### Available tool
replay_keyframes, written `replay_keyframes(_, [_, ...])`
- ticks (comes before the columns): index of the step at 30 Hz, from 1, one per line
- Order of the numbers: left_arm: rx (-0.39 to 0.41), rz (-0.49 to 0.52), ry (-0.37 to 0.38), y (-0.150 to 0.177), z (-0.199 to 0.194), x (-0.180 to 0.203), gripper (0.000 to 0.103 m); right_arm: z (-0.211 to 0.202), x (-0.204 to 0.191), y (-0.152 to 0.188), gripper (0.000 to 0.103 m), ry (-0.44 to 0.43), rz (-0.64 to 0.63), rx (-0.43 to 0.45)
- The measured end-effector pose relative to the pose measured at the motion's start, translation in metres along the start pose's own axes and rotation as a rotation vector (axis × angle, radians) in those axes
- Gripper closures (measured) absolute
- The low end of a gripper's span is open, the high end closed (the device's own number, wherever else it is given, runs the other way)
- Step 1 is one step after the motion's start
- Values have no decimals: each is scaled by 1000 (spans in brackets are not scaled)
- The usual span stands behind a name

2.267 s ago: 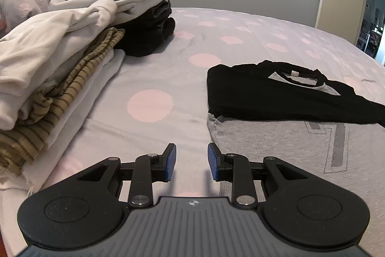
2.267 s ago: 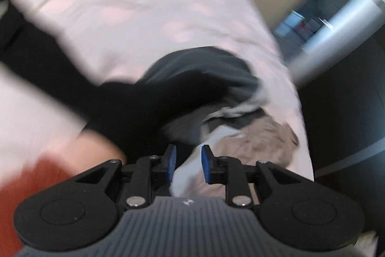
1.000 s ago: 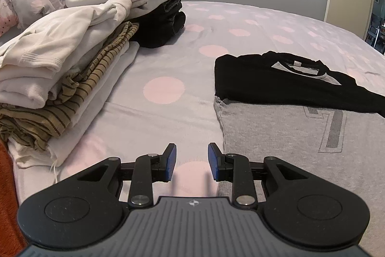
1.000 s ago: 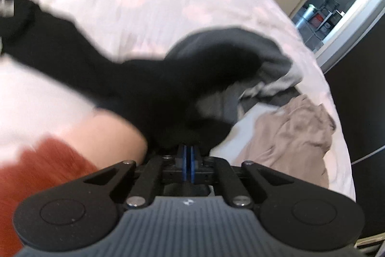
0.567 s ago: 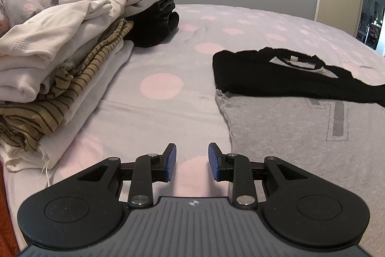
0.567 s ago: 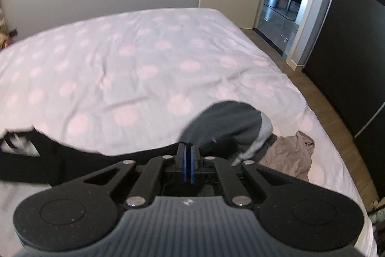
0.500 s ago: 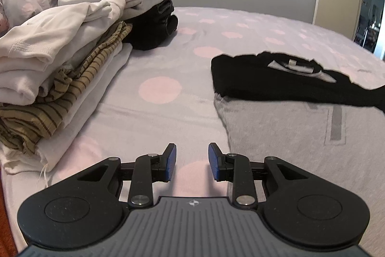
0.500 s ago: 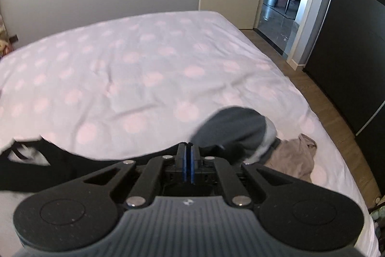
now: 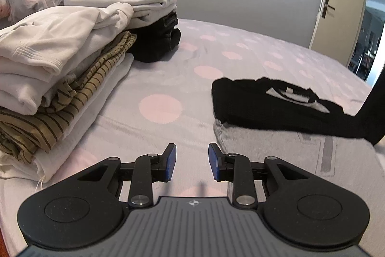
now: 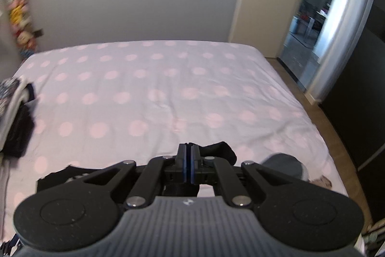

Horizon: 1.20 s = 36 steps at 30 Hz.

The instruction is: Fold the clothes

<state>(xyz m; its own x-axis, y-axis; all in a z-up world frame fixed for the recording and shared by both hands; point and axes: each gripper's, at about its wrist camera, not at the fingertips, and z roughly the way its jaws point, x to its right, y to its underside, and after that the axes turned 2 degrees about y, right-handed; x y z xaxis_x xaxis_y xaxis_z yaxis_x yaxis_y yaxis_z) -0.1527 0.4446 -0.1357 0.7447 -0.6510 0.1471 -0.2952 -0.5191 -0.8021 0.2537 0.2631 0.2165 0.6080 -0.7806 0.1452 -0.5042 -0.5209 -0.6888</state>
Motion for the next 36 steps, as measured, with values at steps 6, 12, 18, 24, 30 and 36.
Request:
replay_keyframes(6, [19,-58,-13,-4,-3,-14,68,8,-115,-4,99,-94,-147,-33])
replay_keyframes(12, [34,-121,-26,-5,-11,-30,68,63,-229,31,99,-185,-296,-121])
replay_keyframes(18, [34,-143,-47,-7,-12,-40,67,136,-328,76,99,-243,-420,-205])
replay_keyframes(24, [14,-121,-64,-8,2,-37,67,182,-384,101,98,-273,-477,-231])
replay_keyframes(30, [-4,-82,-72,-6,8,-29,66,192,-390,103,91,-338,-459,-207])
replay_keyframes(36, [-19,-23,-76,1,9,-15,66,197,-355,115,89,-339,-435,-218])
